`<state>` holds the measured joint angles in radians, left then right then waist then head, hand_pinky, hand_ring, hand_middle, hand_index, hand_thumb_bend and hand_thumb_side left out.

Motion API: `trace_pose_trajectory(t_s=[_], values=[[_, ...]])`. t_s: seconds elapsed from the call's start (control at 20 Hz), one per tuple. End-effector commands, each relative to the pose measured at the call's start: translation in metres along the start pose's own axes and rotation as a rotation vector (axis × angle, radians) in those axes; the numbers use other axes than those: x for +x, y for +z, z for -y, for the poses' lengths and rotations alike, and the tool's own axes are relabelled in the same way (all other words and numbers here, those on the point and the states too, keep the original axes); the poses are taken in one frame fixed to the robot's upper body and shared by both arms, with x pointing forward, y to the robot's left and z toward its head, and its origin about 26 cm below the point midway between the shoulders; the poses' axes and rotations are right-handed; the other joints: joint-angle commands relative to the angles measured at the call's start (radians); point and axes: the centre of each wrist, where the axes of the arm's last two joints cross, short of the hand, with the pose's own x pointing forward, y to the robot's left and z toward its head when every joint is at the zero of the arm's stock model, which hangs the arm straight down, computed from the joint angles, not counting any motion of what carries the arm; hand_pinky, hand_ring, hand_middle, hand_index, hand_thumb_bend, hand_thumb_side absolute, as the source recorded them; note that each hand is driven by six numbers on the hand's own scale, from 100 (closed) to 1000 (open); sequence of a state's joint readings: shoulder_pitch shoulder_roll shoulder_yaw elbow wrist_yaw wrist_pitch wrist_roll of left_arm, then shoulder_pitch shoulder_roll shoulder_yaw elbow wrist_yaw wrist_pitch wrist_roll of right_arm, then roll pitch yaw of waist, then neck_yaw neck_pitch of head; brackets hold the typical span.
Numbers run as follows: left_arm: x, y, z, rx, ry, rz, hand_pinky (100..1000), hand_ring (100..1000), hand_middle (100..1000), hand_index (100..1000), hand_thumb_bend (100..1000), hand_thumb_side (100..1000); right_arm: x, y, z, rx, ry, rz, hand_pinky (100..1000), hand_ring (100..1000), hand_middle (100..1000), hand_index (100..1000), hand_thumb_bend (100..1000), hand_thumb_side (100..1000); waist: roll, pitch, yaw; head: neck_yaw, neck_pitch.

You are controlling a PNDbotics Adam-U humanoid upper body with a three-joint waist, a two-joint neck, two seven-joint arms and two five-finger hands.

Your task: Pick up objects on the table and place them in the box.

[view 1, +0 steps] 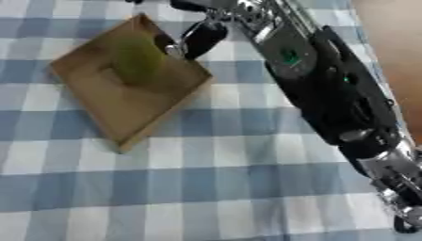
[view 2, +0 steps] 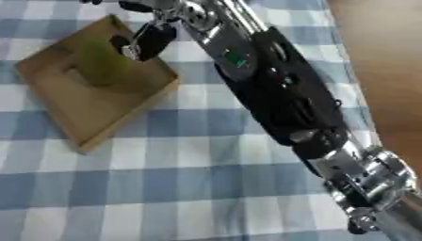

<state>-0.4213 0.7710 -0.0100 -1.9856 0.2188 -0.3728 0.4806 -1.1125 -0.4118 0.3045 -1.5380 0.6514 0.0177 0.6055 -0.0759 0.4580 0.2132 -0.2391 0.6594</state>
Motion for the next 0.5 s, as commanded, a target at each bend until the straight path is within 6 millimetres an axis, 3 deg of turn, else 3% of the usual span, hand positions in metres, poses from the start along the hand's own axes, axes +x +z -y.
trace_pose_trajectory(t_s=[0.05,0.3,0.35,0.4,0.5], values=[[0.006,-0.006,-0.005,-0.010,-0.026,0.031,784,794,824,906,297,746,0.002,0.030,0.041,-0.175,0.010,0.001,883,930,845,906,100,100,0.007,-0.033,-0.003,0.004,0.003],[0.006,-0.005,-0.008,-0.003,-0.038,0.032,784,794,823,906,298,744,0.004,0.082,0.075,-0.461,-0.015,-0.007,878,923,838,888,100,100,0.006,-0.036,-0.015,0.032,-0.001],[0.006,-0.005,-0.008,-0.002,-0.040,0.032,784,794,823,906,298,744,0.004,0.092,0.078,-0.502,-0.019,-0.003,879,925,839,887,100,183,0.006,-0.035,-0.017,0.038,-0.002],[0.006,-0.005,-0.008,0.000,-0.042,0.033,784,795,823,906,300,742,0.005,0.102,0.080,-0.539,-0.018,-0.002,880,926,836,881,100,404,0.007,-0.035,-0.019,0.048,-0.003],[0.006,-0.004,-0.009,0.005,-0.044,0.039,785,795,823,906,300,740,0.006,0.120,0.083,-0.596,-0.012,0.000,880,926,832,872,100,470,0.010,-0.031,-0.022,0.064,-0.008]])
